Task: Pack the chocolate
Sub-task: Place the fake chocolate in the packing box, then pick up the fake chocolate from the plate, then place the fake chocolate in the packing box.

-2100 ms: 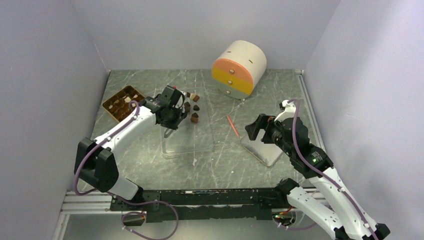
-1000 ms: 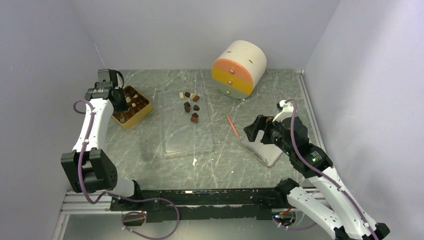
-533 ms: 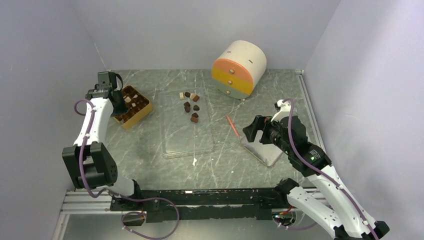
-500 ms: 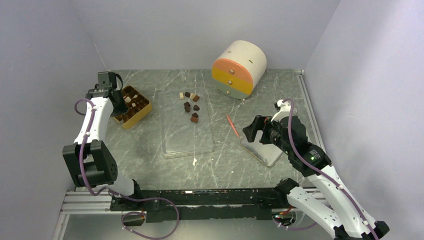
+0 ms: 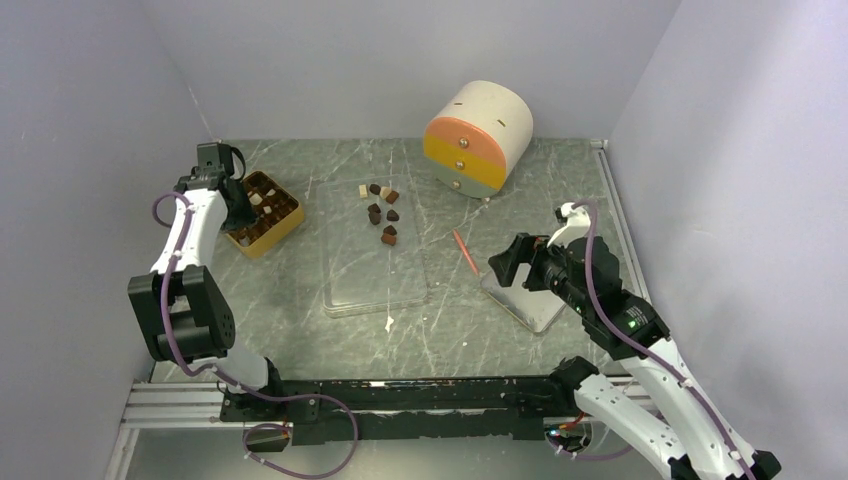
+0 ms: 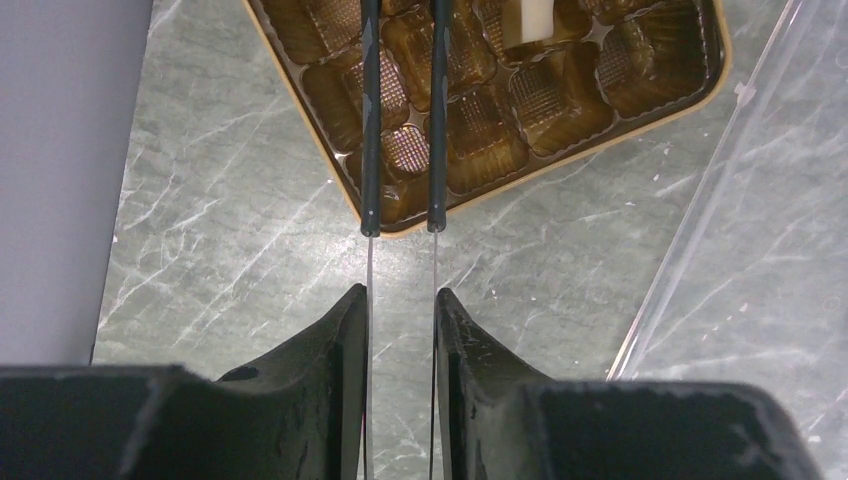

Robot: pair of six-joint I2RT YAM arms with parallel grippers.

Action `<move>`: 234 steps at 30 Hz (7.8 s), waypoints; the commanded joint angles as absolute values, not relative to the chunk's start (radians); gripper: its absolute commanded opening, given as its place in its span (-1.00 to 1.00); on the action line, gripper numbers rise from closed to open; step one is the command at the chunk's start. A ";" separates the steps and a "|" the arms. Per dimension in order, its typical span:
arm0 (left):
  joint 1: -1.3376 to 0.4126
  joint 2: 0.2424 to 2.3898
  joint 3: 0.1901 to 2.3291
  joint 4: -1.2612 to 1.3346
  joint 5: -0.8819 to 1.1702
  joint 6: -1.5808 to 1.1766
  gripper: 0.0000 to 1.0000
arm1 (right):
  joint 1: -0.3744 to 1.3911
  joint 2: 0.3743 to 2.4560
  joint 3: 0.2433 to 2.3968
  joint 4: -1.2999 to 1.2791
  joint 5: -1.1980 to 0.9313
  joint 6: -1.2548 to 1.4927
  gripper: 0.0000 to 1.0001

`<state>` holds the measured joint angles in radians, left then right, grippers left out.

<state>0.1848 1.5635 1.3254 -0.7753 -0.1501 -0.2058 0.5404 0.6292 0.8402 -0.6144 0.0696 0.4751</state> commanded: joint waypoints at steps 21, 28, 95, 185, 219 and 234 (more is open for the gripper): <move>0.141 1.488 1.467 -0.806 -0.014 -0.140 -0.31 | 0.543 0.604 0.847 -0.618 0.083 0.501 0.99; 0.030 1.453 1.483 -0.828 0.004 -0.127 -0.32 | 0.543 0.603 0.848 -0.626 0.092 0.507 0.99; -0.471 1.653 1.297 -0.642 -0.147 -0.210 -0.51 | 0.543 0.622 0.856 -0.633 0.132 0.515 0.98; 0.203 1.422 1.201 -0.669 -0.234 -0.267 -0.22 | 0.552 0.641 0.796 -0.553 0.037 0.457 1.00; -0.196 1.359 1.286 -0.726 -0.025 -0.232 -0.31 | 0.552 0.662 0.829 -0.581 0.076 0.504 0.99; -0.462 1.411 1.177 -0.707 -0.015 -0.178 -0.24 | 0.553 0.666 0.842 -0.579 0.077 0.536 0.98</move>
<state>-0.4057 1.3964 1.1858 -0.7376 -0.0204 -0.2039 0.5472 0.6689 0.8013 -0.5964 0.0700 0.5175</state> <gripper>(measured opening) 0.380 0.992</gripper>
